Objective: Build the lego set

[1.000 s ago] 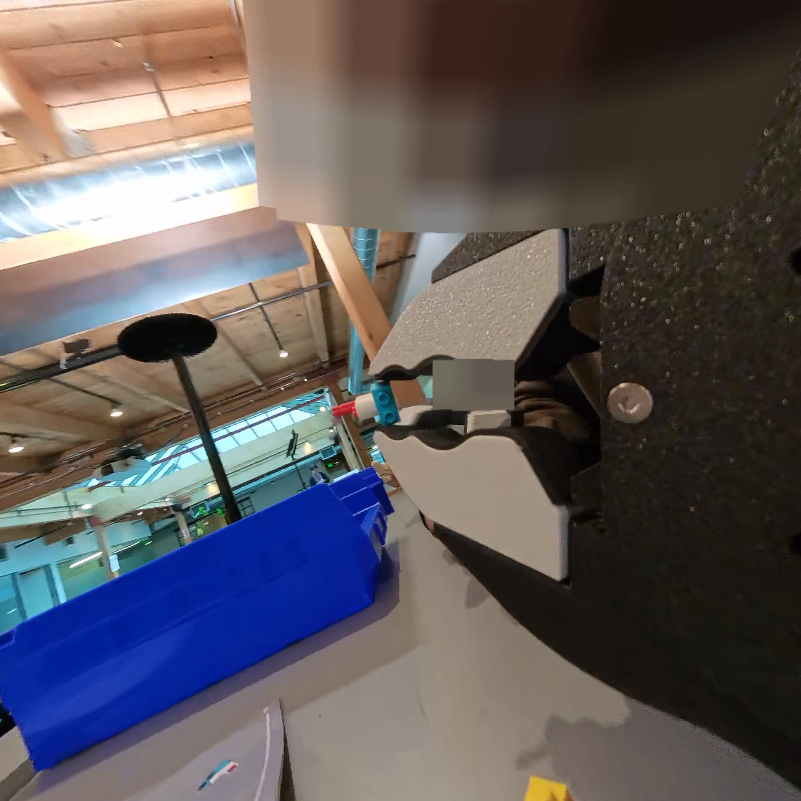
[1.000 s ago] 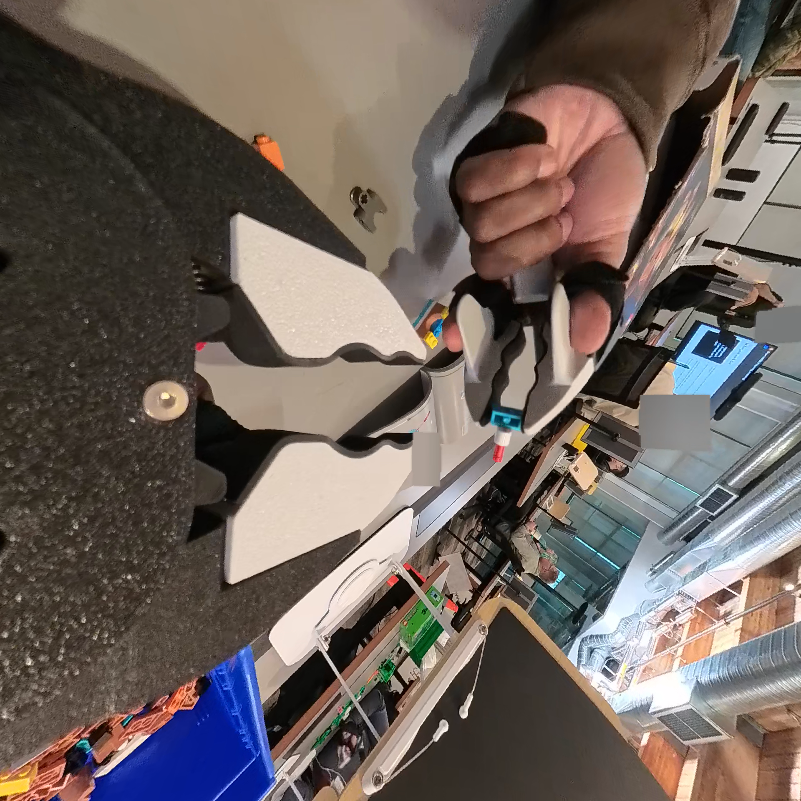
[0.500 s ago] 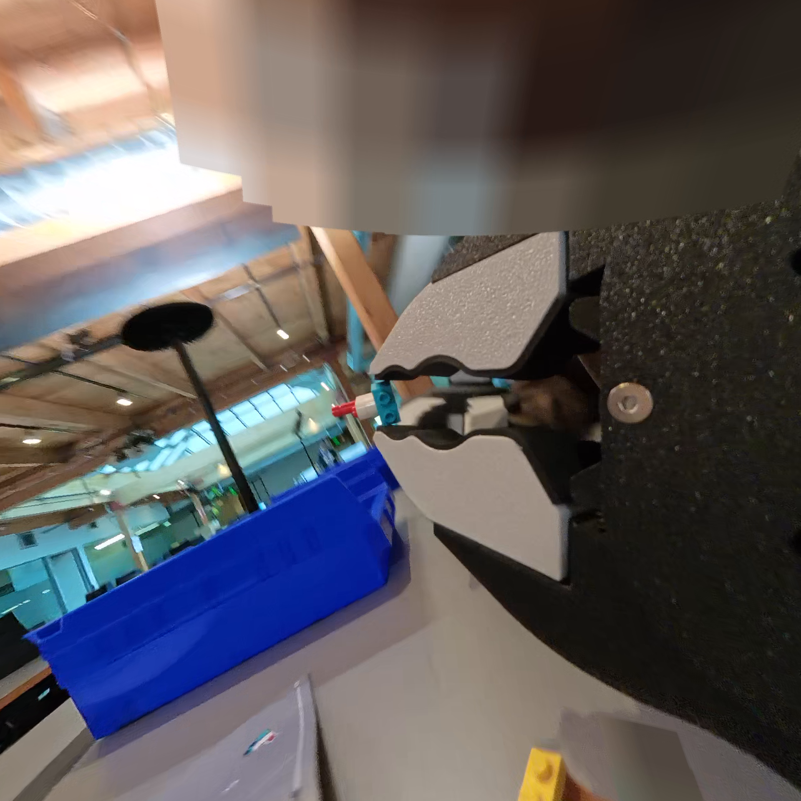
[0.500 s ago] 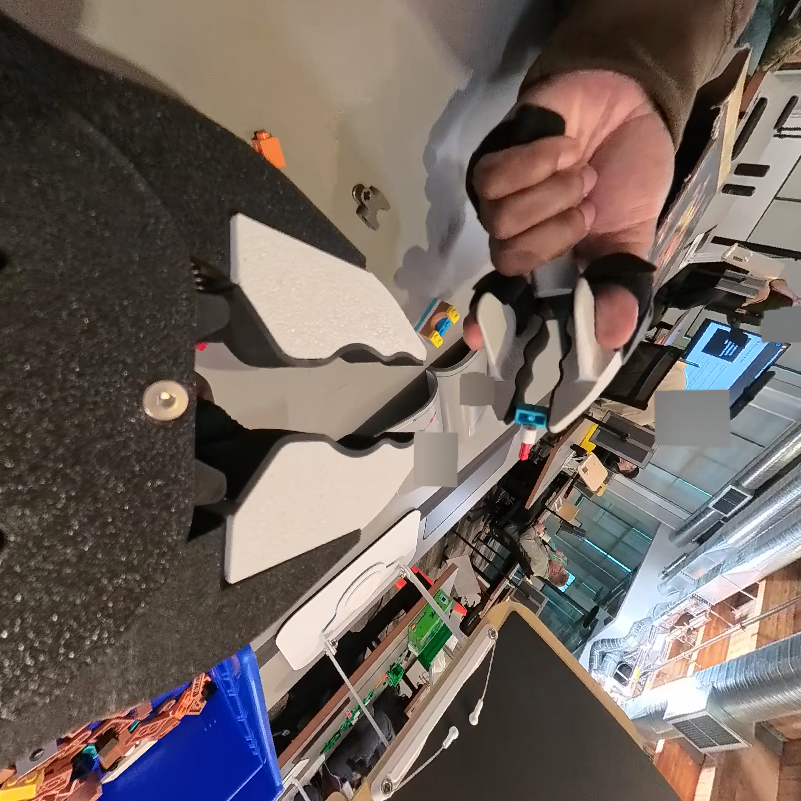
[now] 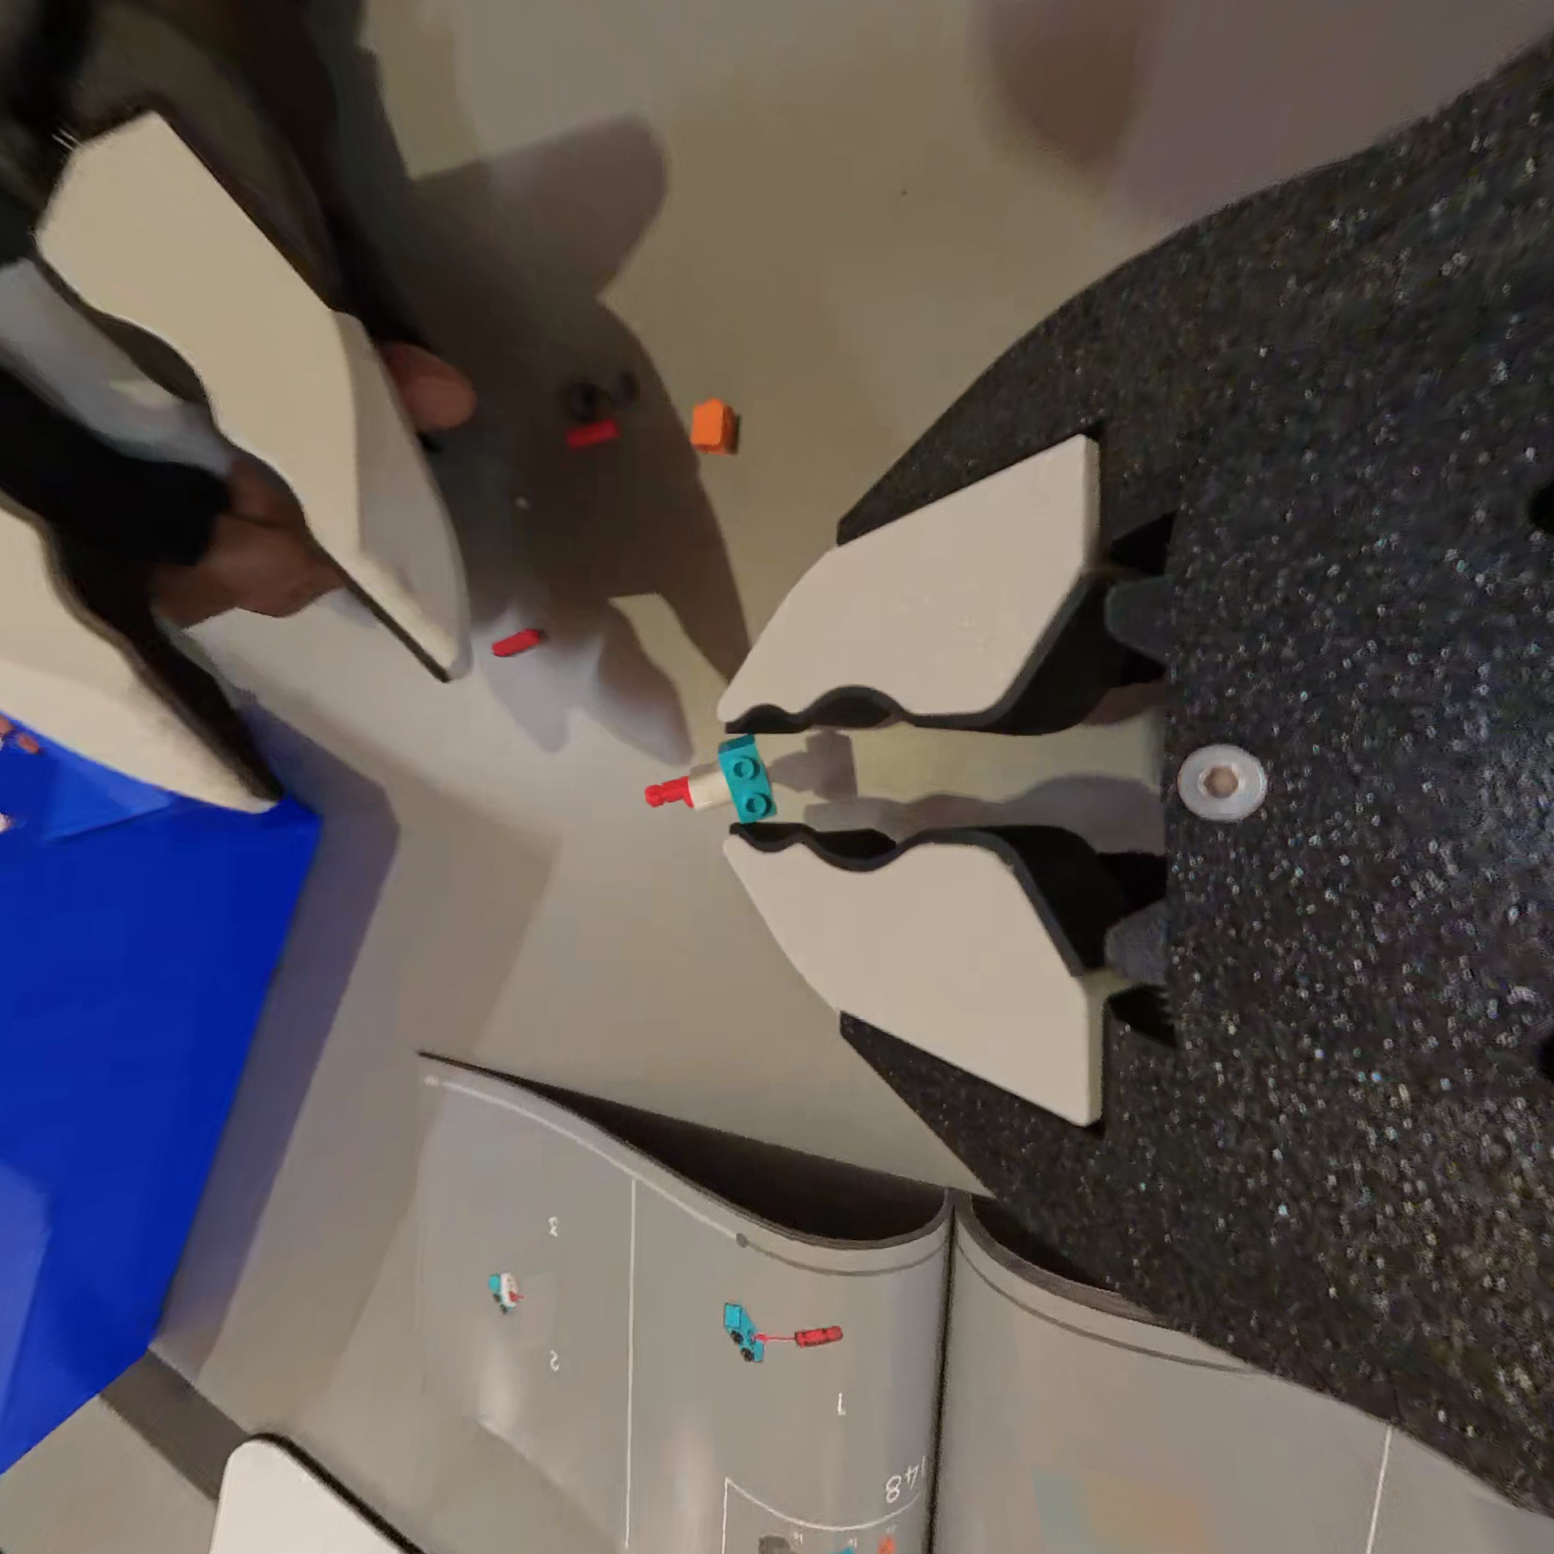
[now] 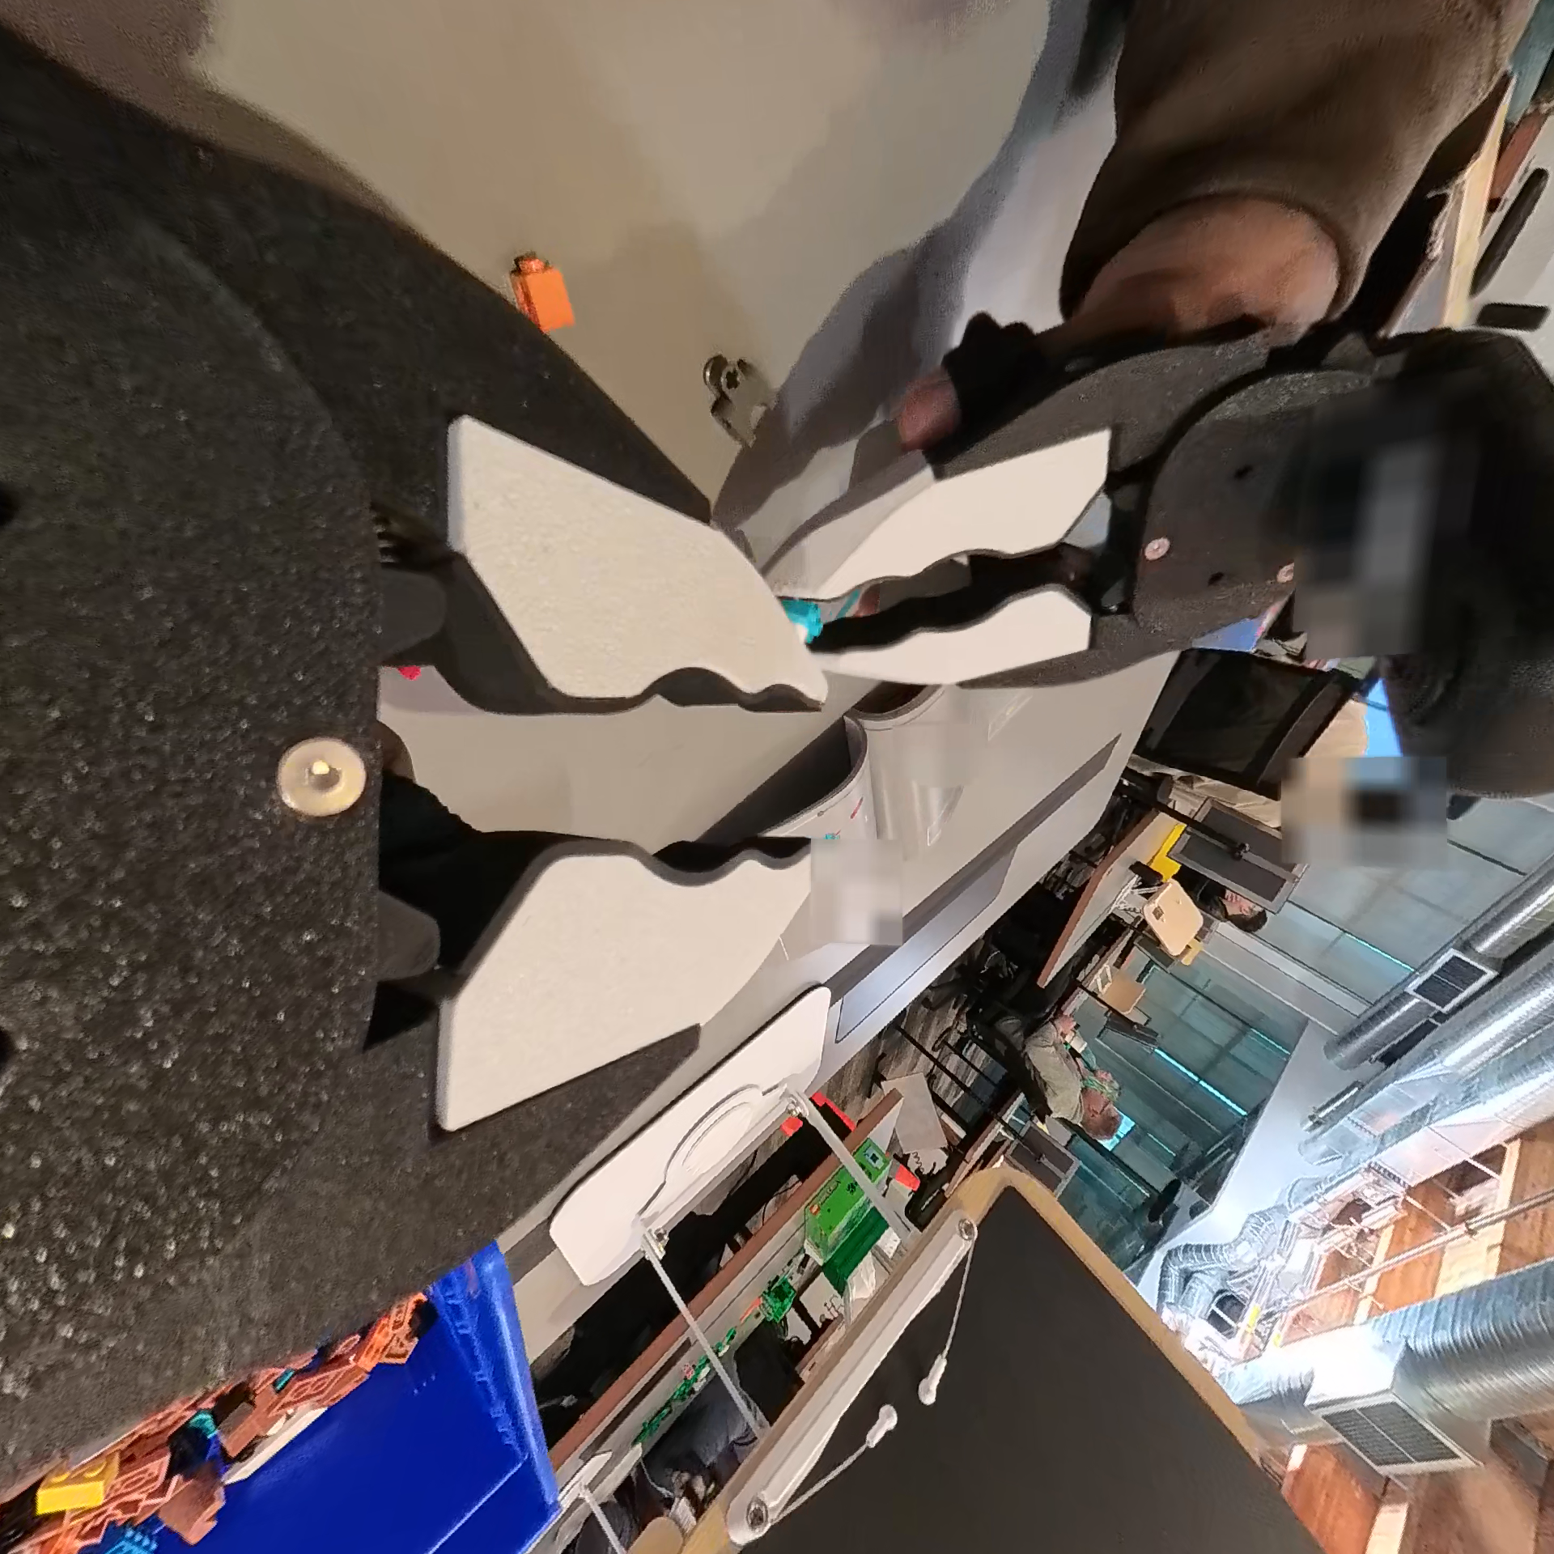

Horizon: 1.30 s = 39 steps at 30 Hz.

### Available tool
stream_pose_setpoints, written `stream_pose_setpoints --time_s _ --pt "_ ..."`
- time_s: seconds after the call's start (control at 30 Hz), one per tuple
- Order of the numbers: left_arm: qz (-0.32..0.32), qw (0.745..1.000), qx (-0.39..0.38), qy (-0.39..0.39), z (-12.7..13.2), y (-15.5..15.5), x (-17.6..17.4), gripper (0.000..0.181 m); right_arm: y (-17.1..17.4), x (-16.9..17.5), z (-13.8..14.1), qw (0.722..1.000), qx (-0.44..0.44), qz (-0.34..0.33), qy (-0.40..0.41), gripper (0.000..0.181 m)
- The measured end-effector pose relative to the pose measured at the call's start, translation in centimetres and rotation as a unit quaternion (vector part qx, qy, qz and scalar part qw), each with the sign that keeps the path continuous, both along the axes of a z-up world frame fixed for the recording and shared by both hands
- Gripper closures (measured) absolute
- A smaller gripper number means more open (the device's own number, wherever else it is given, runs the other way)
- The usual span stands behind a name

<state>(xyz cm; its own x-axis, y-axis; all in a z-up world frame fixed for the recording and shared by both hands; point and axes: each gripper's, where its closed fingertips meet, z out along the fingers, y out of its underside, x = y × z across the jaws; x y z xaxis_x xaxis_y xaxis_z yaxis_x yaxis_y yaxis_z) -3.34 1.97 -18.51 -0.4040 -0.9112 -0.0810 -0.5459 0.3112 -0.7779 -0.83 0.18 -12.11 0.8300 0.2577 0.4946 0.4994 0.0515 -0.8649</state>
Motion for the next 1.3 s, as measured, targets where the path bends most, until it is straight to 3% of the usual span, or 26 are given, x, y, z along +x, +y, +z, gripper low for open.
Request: stream_pose_setpoints --time_s 0.33,0.53,0.63,0.73,0.9,1.03,1.13,1.3 --pt "-0.034 0.997 0.022 0.062 -2.6 -0.7 -1.0 0.154 0.3 0.3 -0.8 1.000 -0.022 -0.009 -0.003 0.153" --pt "-0.049 0.996 -0.074 0.006 1.0 -1.0 -0.9 0.145 0.3 0.5 -0.9 1.000 -0.026 -0.013 -0.004 0.153" --pt "-0.010 0.996 -0.073 -0.045 3.2 2.0 -0.4 0.143 0.5 0.6 -1.1 0.999 -0.030 -0.017 -0.004 0.153" --pt "0.034 0.998 -0.035 -0.041 4.2 5.7 0.0 0.140 0.8 1.0 -1.4 0.999 -0.037 -0.023 0.001 0.153" --pt "-0.003 0.991 0.127 0.032 5.1 9.5 3.5 0.132 2.0 0.9 -1.6 0.999 -0.048 -0.015 0.001 0.154" --pt "-0.070 0.982 0.139 0.108 3.6 9.1 8.0 0.122 3.8 0.1 -1.9 0.997 -0.058 0.009 -0.055 0.154" --pt "-0.068 0.974 0.172 0.132 1.4 9.1 10.1 0.118 4.5 -0.1 -2.6 0.995 -0.067 0.024 -0.063 0.155" --pt "-0.052 0.969 0.190 0.152 -0.8 10.1 9.2 0.118 3.4 -0.1 -3.2 0.995 -0.063 0.040 -0.067 0.160"
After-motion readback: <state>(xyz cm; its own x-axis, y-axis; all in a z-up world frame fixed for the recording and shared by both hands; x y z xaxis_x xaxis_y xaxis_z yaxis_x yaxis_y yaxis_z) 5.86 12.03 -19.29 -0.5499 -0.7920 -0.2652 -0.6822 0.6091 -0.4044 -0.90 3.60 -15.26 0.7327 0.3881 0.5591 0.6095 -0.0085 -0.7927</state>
